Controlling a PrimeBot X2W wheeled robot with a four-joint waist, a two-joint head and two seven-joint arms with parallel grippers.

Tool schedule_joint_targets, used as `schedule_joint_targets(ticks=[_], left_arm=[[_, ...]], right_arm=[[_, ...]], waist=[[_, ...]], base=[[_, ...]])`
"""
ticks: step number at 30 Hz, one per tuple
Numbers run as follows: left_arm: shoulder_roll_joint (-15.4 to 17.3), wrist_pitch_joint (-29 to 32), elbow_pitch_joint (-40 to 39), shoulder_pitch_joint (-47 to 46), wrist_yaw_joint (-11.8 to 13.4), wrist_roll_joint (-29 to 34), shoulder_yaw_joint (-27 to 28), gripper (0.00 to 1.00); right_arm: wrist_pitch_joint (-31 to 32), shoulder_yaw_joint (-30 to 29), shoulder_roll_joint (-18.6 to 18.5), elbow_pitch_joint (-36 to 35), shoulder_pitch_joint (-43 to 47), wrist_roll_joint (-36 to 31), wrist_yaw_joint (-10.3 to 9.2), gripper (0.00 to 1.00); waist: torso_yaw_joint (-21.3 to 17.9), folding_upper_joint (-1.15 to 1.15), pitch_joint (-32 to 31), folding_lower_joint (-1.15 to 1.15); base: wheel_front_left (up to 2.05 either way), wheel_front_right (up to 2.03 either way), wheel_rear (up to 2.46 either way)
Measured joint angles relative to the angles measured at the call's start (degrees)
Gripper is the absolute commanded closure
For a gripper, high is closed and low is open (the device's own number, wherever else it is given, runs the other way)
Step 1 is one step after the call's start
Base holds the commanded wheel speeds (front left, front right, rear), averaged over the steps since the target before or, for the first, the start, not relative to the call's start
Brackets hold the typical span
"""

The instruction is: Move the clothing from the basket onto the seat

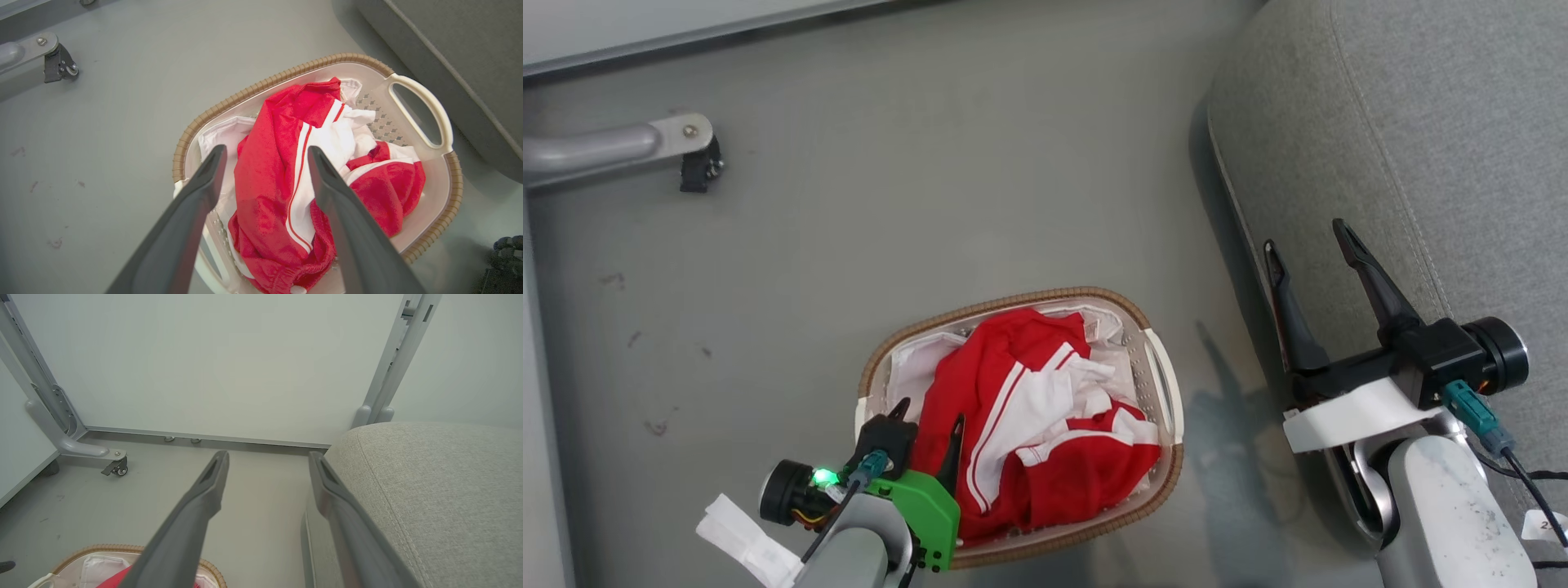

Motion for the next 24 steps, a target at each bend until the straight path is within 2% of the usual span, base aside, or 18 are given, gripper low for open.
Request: schedule_joint_targets(ticks=[6,14,17,24], left_arm=[[0.0,0.0,8.4,-5.8,-0.3,-1.3,-2.1,0.00],[0.0,0.1,15.3,-11.3,0.3,-1.2,-3.1,0.00],[0.1,0.1,17.3,-12.5,0.8,-1.7,-2.5,0.00],[1.1,0.0,20.7,-14.1,3.7,-3.4,-1.1,0.00]], right_arm=[[0.0,0.7,0.0,-0.5,-2.4,1.0,0.00,0.00],[0.0,2.4,0.0,-1.0,-4.7,3.1,0.00,0.00],[0.0,3.1,0.0,-0.9,-5.2,3.8,0.00,0.00],[0.0,4.4,0.0,-1.1,-6.0,4.5,0.00,0.00]], waist=[[-2.2,0.00,6.2,0.00],[-5.0,0.00,12.9,0.00],[-6.0,0.00,14.9,0.01],[-8.3,0.00,18.2,0.01]], base=[[0.00,0.00,0.00],[0.00,0.00,0.00],[0.00,0.00,0.00],[0.00,0.00,0.00]])
